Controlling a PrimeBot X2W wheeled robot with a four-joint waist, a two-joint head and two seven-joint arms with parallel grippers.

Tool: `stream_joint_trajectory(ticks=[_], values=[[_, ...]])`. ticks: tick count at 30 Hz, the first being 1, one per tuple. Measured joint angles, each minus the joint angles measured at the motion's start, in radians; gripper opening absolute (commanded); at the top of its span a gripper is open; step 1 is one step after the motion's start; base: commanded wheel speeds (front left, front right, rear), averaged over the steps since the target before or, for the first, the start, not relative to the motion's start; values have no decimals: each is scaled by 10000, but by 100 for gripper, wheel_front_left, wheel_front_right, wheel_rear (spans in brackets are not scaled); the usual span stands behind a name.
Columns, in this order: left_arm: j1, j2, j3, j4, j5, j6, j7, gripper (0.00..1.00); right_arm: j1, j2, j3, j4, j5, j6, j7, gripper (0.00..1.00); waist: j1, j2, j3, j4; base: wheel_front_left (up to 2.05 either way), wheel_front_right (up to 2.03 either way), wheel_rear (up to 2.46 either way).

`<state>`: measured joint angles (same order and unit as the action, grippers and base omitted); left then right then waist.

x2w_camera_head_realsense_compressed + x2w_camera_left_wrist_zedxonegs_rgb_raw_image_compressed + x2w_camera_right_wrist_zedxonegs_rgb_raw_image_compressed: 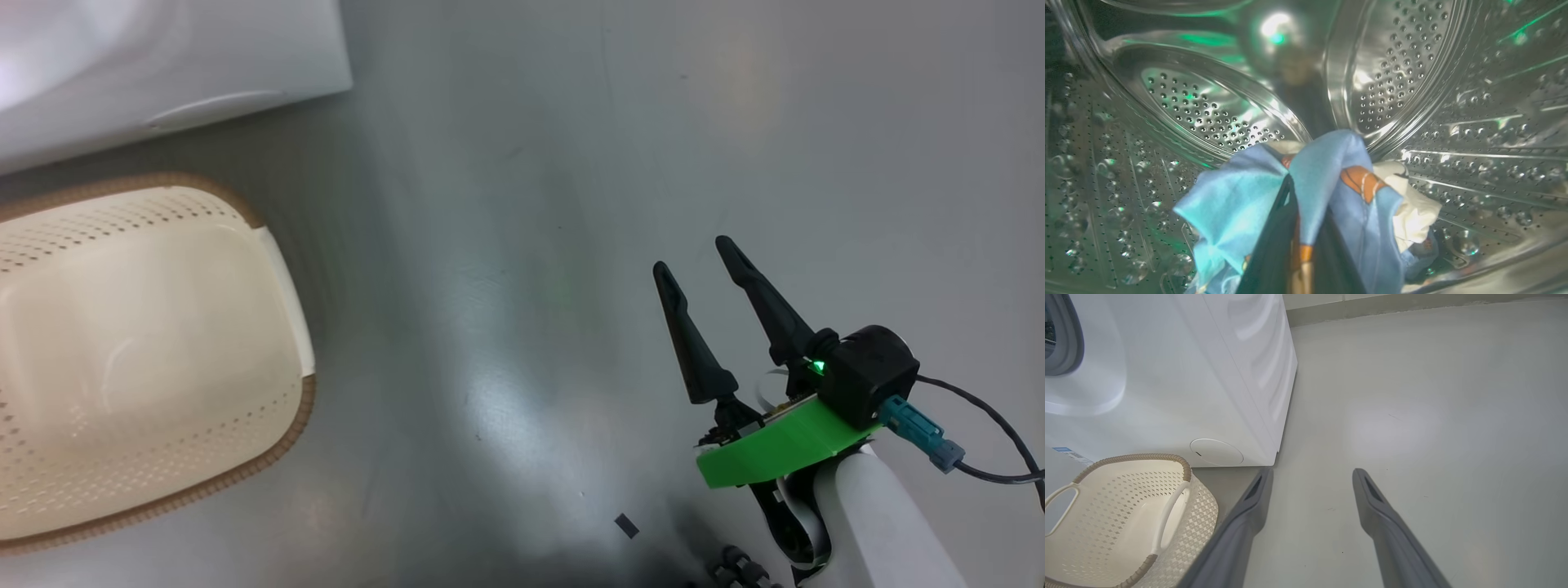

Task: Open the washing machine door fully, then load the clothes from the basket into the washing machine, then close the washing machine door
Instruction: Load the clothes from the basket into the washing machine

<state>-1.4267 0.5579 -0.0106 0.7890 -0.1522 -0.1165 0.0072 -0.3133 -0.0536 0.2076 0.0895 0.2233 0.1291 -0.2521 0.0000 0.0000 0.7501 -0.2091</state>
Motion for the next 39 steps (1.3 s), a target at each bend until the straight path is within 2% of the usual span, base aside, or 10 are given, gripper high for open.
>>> stream_joint_trajectory(ticks=[6, 19, 20, 21, 29, 39], values=[[-819, 290, -451, 1024, 165, -48, -355, 0, -202, 2, 61, -25, 90, 0, -10, 100, 0, 0, 302, -309, 0, 0, 0], [-1869, 364, -1060, 2846, 194, -113, -895, 0, -229, 12, 117, -19, 176, 0, -10, 100, 0, 0, 583, -661, 0, 0, 0], [-1923, 368, -1064, 2955, 198, -82, -966, 88, -230, 12, 117, -19, 176, 0, -10, 100, 0, 0, 580, -660, 0, 0, 0], [-1977, 372, -1081, 3062, 199, -35, -968, 100, -230, 13, 113, -15, 176, 0, -10, 100, 0, 0, 575, -654, 0, 0, 0], [-2162, 330, -1360, 3528, 236, -38, -1411, 100, -256, 13, 65, -10, 173, 0, -10, 100, 0, 0, 549, -492, 0, 0, 0], [-1995, -265, -1613, 4059, -115, -117, -2031, 100, -348, 8, -261, 69, -138, 0, -10, 100, 0, 0, 193, 12, 0, 0, 0]])
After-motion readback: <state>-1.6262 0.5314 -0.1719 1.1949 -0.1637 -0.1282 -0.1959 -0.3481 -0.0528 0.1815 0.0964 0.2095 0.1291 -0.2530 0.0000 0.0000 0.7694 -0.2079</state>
